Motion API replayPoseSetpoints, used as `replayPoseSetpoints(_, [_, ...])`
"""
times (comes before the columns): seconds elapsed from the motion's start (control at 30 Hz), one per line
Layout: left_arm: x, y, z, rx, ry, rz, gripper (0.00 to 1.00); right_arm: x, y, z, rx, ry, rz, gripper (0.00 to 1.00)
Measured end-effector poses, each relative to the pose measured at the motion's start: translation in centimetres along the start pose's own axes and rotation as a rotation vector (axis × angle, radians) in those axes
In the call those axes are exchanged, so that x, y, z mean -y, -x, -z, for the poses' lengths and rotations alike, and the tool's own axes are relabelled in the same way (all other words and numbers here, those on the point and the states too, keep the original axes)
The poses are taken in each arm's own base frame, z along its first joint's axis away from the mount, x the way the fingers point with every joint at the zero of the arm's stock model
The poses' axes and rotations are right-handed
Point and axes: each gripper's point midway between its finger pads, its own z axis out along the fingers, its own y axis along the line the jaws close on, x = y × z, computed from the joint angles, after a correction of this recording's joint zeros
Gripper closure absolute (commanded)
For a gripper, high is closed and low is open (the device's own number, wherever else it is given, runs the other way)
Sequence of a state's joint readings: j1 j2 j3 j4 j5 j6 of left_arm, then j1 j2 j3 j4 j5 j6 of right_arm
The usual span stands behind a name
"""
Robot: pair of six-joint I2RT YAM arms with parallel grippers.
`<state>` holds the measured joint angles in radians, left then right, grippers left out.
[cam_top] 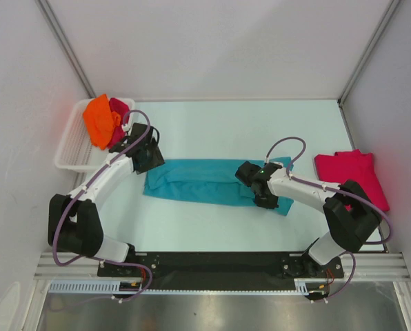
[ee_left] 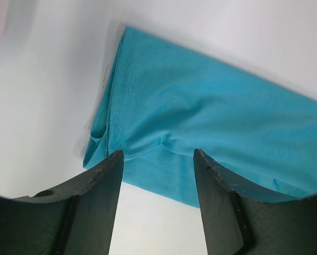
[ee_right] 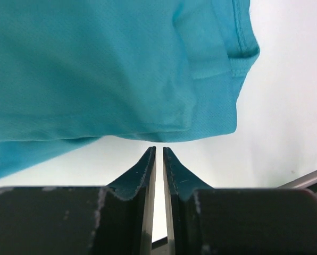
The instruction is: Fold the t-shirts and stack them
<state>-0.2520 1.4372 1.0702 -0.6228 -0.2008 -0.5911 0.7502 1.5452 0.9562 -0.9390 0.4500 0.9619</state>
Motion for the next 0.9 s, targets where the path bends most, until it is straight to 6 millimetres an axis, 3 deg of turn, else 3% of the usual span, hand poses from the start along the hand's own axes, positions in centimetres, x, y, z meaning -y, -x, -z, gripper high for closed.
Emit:
replayPoseSetpoints(0.23, [-0.2,-0.4,-0.3,-0.008,0.003,-0.011,0.39,-2.9,3.1,3.4,0.101,0.055,-0.010,0.84])
replayPoseSetpoints(0.37, [-0.2,-0.4,-0.3,-0.008,-0.003,-0.017,0.39,-3.1,3.0,3.7,0.107,0.061,-0.014,0.84])
replayPoseSetpoints(0.6, [0.0,-0.5,-0.2,-0.015,-0.014,-0.026,0.39,-2.2,1.2,1.0,0.050,0.005,-0.014,0.84])
replayPoseSetpoints(0.8, [-0.1,-0.6,-0.2,-0.016,-0.014,-0.045,0.39,-3.2,0.6,-2.3,-0.002,-0.064,0.003,0.85])
replayPoseSetpoints(0.9, [-0.1,-0.6,-0.2,-0.018,-0.012,-0.054,0.39,-3.4,0.8,-2.6,-0.028,-0.073,0.006,0.86])
